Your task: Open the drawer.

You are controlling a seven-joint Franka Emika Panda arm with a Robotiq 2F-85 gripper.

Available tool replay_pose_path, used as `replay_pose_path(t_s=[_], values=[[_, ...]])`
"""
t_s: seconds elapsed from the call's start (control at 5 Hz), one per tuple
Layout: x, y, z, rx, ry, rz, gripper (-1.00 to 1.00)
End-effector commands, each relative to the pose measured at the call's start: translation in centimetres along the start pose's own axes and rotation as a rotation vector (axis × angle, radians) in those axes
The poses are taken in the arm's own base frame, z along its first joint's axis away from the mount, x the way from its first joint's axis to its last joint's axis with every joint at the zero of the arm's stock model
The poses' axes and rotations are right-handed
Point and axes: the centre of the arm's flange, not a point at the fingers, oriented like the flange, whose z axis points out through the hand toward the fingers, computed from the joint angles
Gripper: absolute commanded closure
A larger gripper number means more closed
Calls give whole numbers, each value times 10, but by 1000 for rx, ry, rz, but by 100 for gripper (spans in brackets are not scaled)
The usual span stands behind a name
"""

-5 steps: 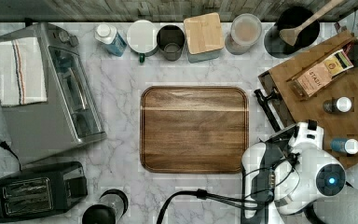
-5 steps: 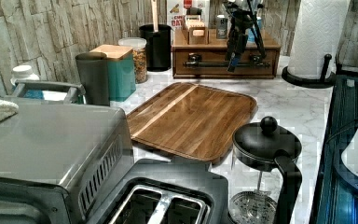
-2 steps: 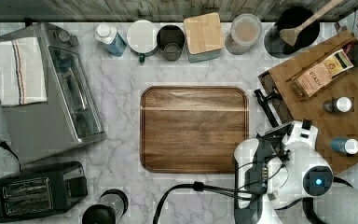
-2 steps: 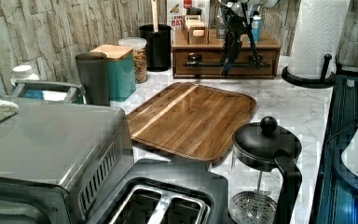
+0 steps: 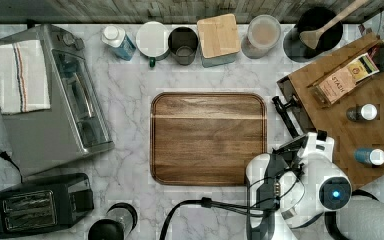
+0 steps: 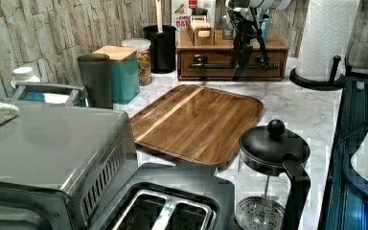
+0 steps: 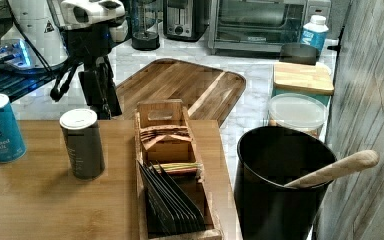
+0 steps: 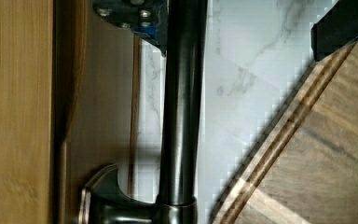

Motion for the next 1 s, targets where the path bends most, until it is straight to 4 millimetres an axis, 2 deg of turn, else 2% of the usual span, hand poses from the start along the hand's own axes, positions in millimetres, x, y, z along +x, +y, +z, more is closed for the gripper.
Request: replay_pose_path(t_s=[0.2, 0.4, 0.6, 1.0], values=[[23, -17, 11, 184, -90, -123, -100], [18, -45, 24, 204, -71, -111, -100], [15, -87, 27, 246, -81, -84, -100], [7, -181, 18, 304, -79, -40, -100]])
